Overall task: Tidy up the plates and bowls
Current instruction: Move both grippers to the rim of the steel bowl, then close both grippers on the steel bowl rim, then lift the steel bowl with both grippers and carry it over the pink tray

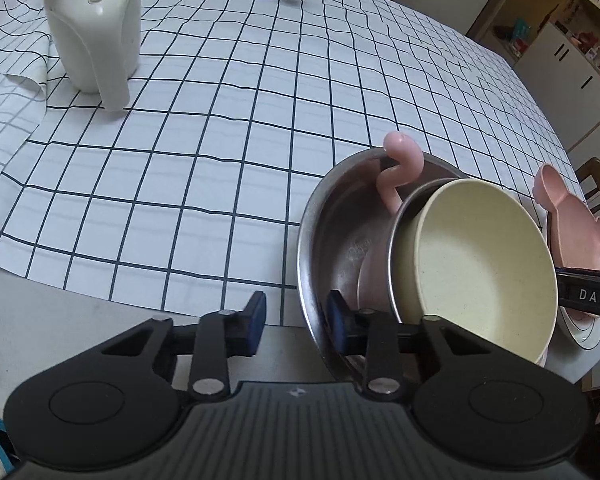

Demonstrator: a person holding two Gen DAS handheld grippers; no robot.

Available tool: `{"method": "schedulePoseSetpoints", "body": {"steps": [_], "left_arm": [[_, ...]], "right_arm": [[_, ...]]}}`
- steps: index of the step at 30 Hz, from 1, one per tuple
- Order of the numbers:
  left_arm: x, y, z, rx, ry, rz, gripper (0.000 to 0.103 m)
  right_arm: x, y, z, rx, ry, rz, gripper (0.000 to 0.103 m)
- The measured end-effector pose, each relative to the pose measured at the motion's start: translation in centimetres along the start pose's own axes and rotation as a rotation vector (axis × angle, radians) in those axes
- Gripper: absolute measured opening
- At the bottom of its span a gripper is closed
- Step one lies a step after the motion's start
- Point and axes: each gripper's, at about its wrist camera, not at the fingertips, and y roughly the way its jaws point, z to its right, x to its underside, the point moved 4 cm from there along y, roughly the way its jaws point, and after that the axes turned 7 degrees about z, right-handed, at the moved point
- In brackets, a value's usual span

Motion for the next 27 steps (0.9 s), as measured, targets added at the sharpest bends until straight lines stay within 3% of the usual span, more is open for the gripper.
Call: {"method": "schedulePoseSetpoints", "body": {"steps": [3, 5, 12, 27], "left_arm": [[-0.2, -0.1, 0.5, 0.017, 0.017, 0.002, 0.019], [-0.3, -0.2, 0.8, 0.015, 0.030, 0.006, 0.017], [-0.3, -0.4, 1.2, -0.022, 0.057, 0.019, 0.015], [-0.9, -1.9, 2.9, -0.016, 0.085, 0.024, 0.014]], "right_arm": [[-0.1, 0.1, -0.4, -0.012, -0.006, -0.004, 0.014], [-0.2, 0.1, -0.7, -0.011, -0.013, -0.004, 0.011], [-0.1, 0.1, -1.1, 0.014, -0.040, 0.000, 0.011], [-0.2, -2.4, -1.3, 0.061, -0.039, 0.035, 0.011]]}}
